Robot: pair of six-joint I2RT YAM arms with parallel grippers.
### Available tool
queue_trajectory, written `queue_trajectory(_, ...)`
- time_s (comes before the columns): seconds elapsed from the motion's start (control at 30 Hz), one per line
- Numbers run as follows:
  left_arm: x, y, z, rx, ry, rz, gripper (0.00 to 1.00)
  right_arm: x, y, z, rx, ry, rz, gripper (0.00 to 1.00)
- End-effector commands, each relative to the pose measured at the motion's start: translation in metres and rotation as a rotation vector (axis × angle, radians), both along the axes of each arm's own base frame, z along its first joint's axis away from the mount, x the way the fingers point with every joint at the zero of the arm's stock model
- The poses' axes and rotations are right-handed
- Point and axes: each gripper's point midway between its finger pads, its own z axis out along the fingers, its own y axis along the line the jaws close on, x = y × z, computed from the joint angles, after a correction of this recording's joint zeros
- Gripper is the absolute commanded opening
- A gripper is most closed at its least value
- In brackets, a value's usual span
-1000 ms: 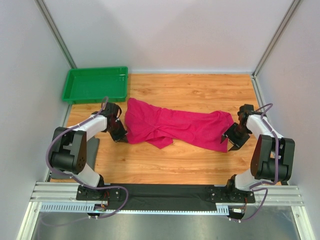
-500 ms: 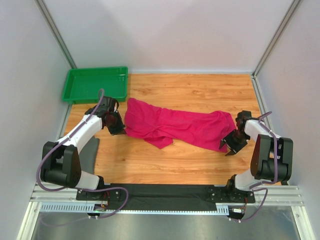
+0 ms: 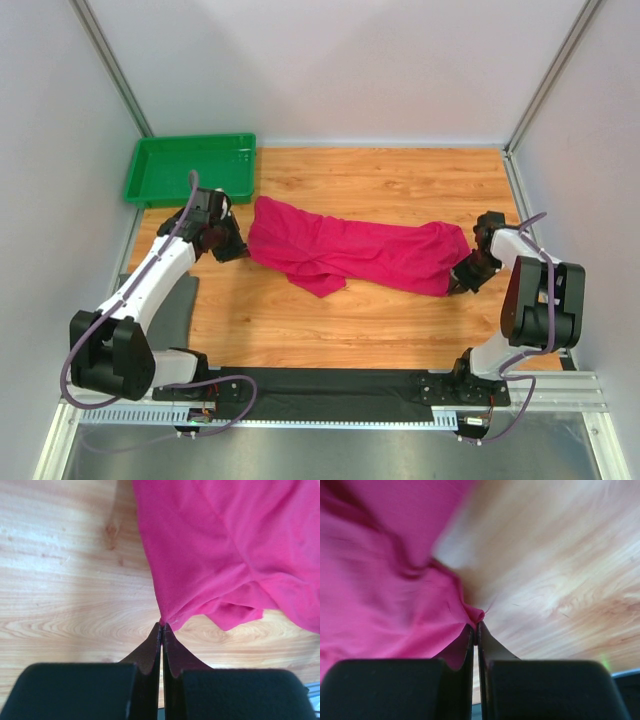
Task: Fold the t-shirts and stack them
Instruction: Flatten the tshirt out
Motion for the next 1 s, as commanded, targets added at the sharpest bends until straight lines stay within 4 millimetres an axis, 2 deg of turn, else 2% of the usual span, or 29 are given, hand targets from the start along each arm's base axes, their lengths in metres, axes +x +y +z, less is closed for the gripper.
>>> queue_trajectory(0.0, 0.038, 0.002, 0.079, 0.026, -0.272, -0.020, 0.00, 0.063, -0.025, 0.064, -0.121, -0.244, -0.015, 0.00)
queue_trajectory(0.03, 0.047, 0.003, 0.091, 0.036, -0.304, -0.021, 0.00, 0.076, -0.034, 0.082, -0.161, -0.289, -0.027, 0.00)
queue_trajectory(0.07, 0.059, 0.002, 0.120, 0.047, -0.384, -0.034, 0.00, 0.083, -0.037, 0.095, -0.174, -0.300, -0.032, 0.00)
queue_trajectory(0.1, 0.069, 0.000, 0.136, 0.042, -0.436, -0.045, 0.00, 0.108, -0.043, 0.129, -0.196, -0.390, -0.036, 0.00)
queue_trajectory(0.13, 0.078, -0.003, 0.145, 0.041, -0.469, -0.061, 0.00, 0.116, -0.046, 0.143, -0.208, -0.419, -0.036, 0.00)
queue_trajectory(0.17, 0.086, -0.008, 0.171, 0.032, -0.542, -0.091, 0.00, 0.122, -0.047, 0.154, -0.212, -0.439, -0.036, 0.00)
queue_trajectory(0.2, 0.093, -0.015, 0.198, 0.016, -0.616, -0.128, 0.00, 0.132, -0.048, 0.185, -0.225, -0.517, -0.040, 0.00)
queue_trajectory(0.23, 0.095, -0.015, 0.200, 0.014, -0.630, -0.127, 0.00, 0.136, -0.051, 0.194, -0.235, -0.542, -0.042, 0.00)
queue_trajectory(0.27, 0.097, -0.017, 0.227, 0.011, -0.697, -0.144, 0.00, 0.135, -0.051, 0.213, -0.249, -0.586, -0.042, 0.00)
queue_trajectory(0.33, 0.096, -0.019, 0.257, 0.005, -0.783, -0.161, 0.00, 0.137, -0.051, 0.247, -0.267, -0.679, -0.030, 0.00)
queue_trajectory(0.37, 0.093, -0.019, 0.281, 0.013, -0.847, -0.177, 0.00, 0.132, -0.050, 0.269, -0.278, -0.740, -0.024, 0.00)
queue_trajectory(0.4, 0.085, -0.017, 0.300, 0.011, -0.902, -0.177, 0.00, 0.127, -0.049, 0.283, -0.286, -0.771, -0.019, 0.00)
queue_trajectory(0.43, 0.079, -0.016, 0.315, 0.014, -0.948, -0.187, 0.00, 0.123, -0.050, 0.304, -0.311, -0.822, -0.012, 0.00)
queue_trajectory(0.47, 0.071, -0.015, 0.335, 0.016, -1.003, -0.196, 0.00, 0.111, -0.048, 0.325, -0.327, -0.872, -0.008, 0.00)
queue_trajectory(0.53, 0.046, -0.013, 0.368, 0.021, -1.107, -0.227, 0.00, 0.097, -0.047, 0.354, -0.355, -0.943, 0.002, 0.00)
queue_trajectory(0.57, 0.032, -0.017, 0.384, 0.024, -1.159, -0.277, 0.00, 0.081, -0.044, 0.378, -0.369, -1.012, -0.004, 0.00)
queue_trajectory(0.63, 0.003, -0.016, 0.406, 0.029, -1.226, -0.320, 0.00, 0.064, -0.041, 0.400, -0.386, -1.084, -0.008, 0.00)
queue_trajectory(0.67, -0.013, -0.017, 0.419, 0.039, -1.273, -0.361, 0.00, 0.045, -0.037, 0.420, -0.403, -1.150, -0.009, 0.00)
queue_trajectory(0.73, -0.046, -0.013, 0.437, 0.055, -1.341, -0.390, 0.00, 0.025, -0.034, 0.437, -0.425, -1.210, -0.007, 0.00)
queue_trajectory(0.77, -0.062, -0.012, 0.447, 0.069, -1.387, -0.416, 0.00, 0.004, -0.030, 0.449, -0.441, -1.258, -0.005, 0.00)
queue_trajectory(0.8, -0.083, -0.008, 0.456, 0.079, -1.429, -0.427, 0.00, -0.006, -0.029, 0.453, -0.448, -1.276, -0.008, 0.00)
queue_trajectory(0.83, -0.097, -0.007, 0.463, 0.087, -1.461, -0.439, 0.00, -0.024, -0.025, 0.462, -0.454, -1.322, -0.009, 0.00)
queue_trajectory(0.97, -0.161, 0.008, 0.502, 0.145, -1.633, -0.435, 0.00, -0.066, -0.016, 0.479, -0.471, -1.411, -0.013, 0.00)
